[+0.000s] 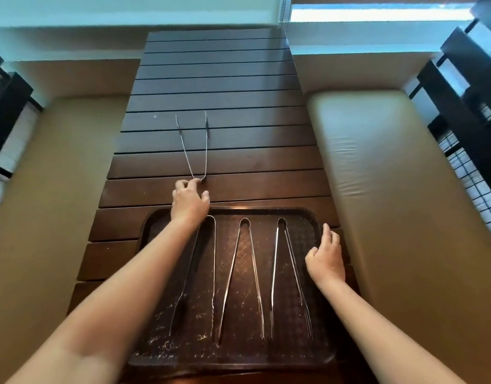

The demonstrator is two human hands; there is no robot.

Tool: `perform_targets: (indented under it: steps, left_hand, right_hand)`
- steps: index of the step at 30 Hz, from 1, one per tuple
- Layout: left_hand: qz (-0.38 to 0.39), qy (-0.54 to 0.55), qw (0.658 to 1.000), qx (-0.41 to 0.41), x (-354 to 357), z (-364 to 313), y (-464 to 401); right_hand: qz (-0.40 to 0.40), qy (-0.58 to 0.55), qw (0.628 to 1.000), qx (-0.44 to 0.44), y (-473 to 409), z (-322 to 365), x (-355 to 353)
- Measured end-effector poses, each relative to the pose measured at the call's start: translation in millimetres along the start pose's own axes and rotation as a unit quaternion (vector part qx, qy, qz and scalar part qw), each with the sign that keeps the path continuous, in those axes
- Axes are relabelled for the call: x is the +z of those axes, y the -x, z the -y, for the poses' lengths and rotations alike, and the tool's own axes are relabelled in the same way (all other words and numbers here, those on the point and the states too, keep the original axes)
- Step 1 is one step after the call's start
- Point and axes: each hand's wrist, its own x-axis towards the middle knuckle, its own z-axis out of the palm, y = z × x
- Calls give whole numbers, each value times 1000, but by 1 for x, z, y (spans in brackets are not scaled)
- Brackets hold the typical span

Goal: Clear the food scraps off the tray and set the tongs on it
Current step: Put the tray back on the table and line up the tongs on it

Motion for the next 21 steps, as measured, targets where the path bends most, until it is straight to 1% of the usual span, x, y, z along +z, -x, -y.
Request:
perform_targets:
  steps: [4, 9, 11, 13, 16, 21]
  left_hand:
    - [6, 5, 998, -55, 5, -8, -47]
    - [7, 5, 993, -120, 20, -15, -84]
    - [1, -12, 991, -132, 25, -17, -93]
    - [-5, -25, 992, -123, 31, -18, -99]
    - [-7, 3, 991, -132, 36, -21, -103]
    - [-11, 34, 981, -188, 34, -23, -108]
  right_hand:
    - [4, 13, 1000, 14, -12, -1, 1]
    - [-24, 49, 999, 4, -15, -4, 8]
    - [-31, 60, 998, -1, -16, -4, 10]
    - [-29, 79, 996, -2, -17, -2, 9]
    - [-25, 96, 995, 0, -18, -2, 9]
    - [-22, 95, 995, -2, -16, -1, 9]
